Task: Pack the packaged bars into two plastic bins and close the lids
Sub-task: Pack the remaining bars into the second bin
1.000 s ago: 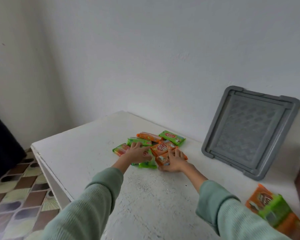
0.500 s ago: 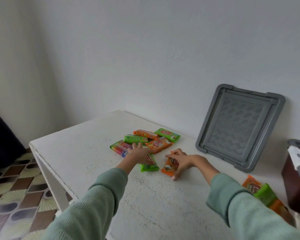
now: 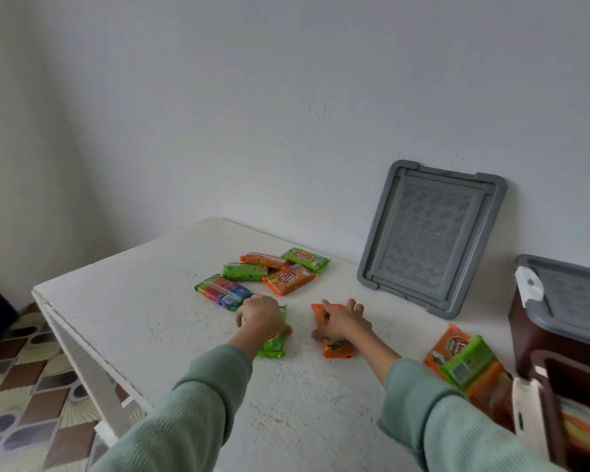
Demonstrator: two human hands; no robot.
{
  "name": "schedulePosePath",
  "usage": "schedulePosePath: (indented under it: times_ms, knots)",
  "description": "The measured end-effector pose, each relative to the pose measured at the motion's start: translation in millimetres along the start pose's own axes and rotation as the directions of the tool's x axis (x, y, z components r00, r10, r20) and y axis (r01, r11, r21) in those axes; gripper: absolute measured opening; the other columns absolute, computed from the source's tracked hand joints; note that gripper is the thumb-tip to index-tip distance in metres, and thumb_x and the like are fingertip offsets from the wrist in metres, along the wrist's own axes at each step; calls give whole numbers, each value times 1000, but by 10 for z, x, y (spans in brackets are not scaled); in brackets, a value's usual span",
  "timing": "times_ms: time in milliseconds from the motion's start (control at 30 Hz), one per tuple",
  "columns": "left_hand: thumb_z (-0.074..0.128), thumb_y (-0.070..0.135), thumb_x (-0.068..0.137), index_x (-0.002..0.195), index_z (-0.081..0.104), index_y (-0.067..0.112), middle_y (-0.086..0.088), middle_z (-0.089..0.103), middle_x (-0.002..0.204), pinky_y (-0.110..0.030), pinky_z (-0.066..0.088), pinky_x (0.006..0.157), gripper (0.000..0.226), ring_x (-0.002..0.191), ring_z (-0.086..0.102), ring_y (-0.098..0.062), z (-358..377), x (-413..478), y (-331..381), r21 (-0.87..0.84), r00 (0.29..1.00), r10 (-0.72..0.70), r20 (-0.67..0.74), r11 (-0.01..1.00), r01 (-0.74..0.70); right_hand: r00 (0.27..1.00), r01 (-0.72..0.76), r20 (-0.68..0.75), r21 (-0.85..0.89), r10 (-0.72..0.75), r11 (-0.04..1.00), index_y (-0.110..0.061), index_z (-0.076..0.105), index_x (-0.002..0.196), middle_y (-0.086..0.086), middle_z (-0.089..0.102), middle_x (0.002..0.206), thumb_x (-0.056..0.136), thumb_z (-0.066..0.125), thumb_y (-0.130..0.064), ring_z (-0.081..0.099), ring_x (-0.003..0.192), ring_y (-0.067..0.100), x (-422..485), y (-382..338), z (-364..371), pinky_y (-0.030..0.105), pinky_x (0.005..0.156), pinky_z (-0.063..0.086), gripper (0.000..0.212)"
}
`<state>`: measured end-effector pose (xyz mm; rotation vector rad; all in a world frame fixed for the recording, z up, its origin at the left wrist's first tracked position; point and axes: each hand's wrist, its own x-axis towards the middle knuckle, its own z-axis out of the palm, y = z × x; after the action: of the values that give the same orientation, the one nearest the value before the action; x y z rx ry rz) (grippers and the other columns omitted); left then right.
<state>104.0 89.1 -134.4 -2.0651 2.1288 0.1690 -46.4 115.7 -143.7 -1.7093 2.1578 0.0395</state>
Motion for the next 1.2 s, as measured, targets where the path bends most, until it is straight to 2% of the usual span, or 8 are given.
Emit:
schedulePosePath:
  times_ms: [100,300,467,667,800,1033,1133,1200]
  knots:
    - [68,51,75,115,57,7,-6,61,109,-25,52,74,61,87,57,-18,-13,28,58,-61,993,99,-60,993,-102,999,21,-33,-33,-22,999,-30,27,145,16,31,140,82,65,-33,30,130,33,-35,-37,-90,37,97,41,74]
    - [77,41,66,113,63,15,-3,63,99,-30,51,74,56,89,59,-21,-464,-91,304,-144,959,256,-122,951,-272,989,47,-141,-29,-51,998,-34,32,143,17,34,138,77,69,-37,33,128,35,-230,140,-676,37,99,39,76]
    - [77,38,68,133,49,23,-6,56,126,-31,45,86,73,115,52,-23,-1147,-398,781,-124,869,449,-209,869,-479,972,87,-213,-44,-95,995,-32,43,138,10,46,134,74,73,-37,42,124,29,-669,536,-1427,37,98,41,71]
    - [81,34,65,134,48,23,-5,54,130,-29,45,88,77,110,53,-21,-1563,-960,1564,-130,697,671,-254,691,-712,968,28,-249,22,-21,999,-28,47,132,5,50,131,67,80,-29,50,112,22,-1494,1429,-1891,29,80,43,73]
    - [81,30,67,132,48,23,-5,53,130,-25,41,84,73,106,53,-20,-1562,-1430,2013,-139,566,809,-160,550,-824,976,-20,-218,-35,12,999,-31,44,134,3,47,131,68,80,-29,46,113,22,-2095,1943,-1906,30,87,42,74]
    - [83,27,64,133,43,16,-2,53,130,-23,40,98,81,118,50,-17,-1073,-2329,2510,-146,277,960,-41,269,-952,996,-32,-78,70,38,997,-30,37,135,-4,45,126,64,83,-20,46,106,12,-3011,2651,-1484,27,86,41,85]
    - [83,32,62,129,43,17,2,56,122,-28,47,92,80,107,55,-14,-739,-2542,2585,-135,193,981,27,195,-972,1000,-12,-24,118,15,993,-31,35,135,-9,45,126,59,86,-22,47,113,9,-3200,2829,-1191,25,91,45,92]
    - [82,33,64,138,34,20,4,50,131,-28,44,98,89,117,49,-13,-514,-2616,2620,-141,168,983,66,176,-974,1000,-4,1,121,4,993,-30,32,135,-10,44,127,59,86,-23,44,118,9,-3243,2906,-978,26,98,43,94]
